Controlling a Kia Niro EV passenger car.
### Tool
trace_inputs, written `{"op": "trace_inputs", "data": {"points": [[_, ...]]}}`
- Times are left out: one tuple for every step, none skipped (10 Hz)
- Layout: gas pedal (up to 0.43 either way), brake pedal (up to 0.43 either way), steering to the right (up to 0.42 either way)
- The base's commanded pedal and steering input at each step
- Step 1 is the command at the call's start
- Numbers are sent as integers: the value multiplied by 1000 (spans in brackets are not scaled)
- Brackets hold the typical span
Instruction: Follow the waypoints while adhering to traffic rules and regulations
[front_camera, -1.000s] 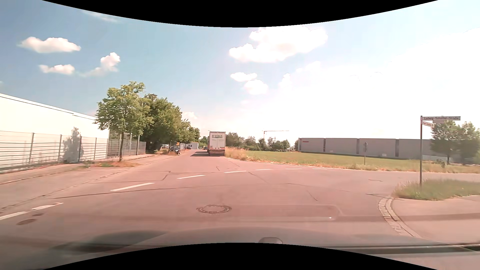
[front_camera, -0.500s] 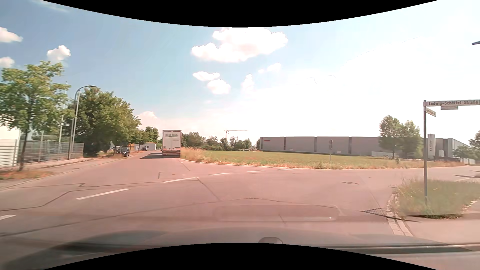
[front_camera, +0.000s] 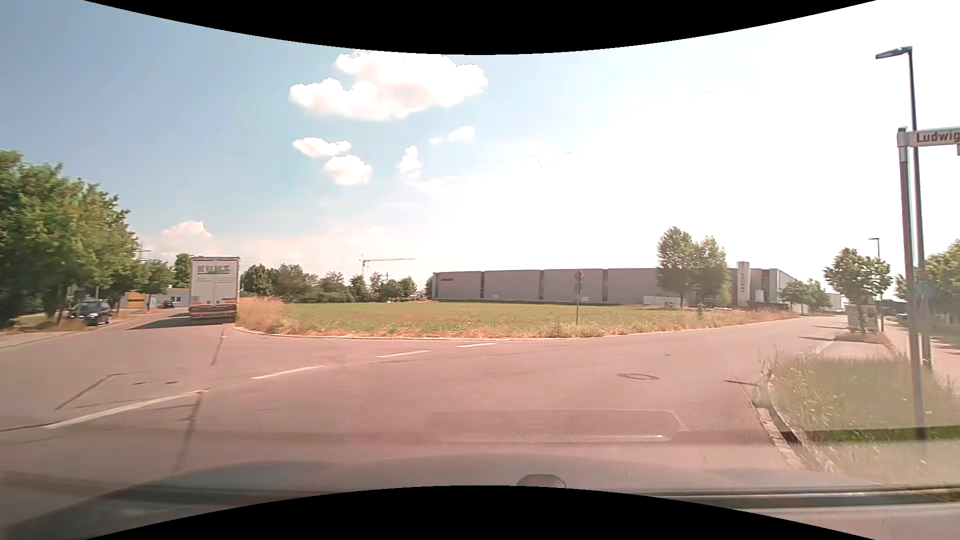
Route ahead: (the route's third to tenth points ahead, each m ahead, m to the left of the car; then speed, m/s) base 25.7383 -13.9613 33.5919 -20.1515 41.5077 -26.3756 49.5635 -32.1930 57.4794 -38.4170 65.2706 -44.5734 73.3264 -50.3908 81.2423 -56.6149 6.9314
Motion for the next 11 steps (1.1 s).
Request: {"op": "trace_inputs", "data": {"points": [[209, 0, 250], [209, 0, 246], [209, 0, 246], [220, 0, 245], [240, 0, 237], [240, 0, 227], [260, 0, 217], [268, 0, 205], [268, 0, 189], [311, 0, 177], [311, 0, 162]]}}
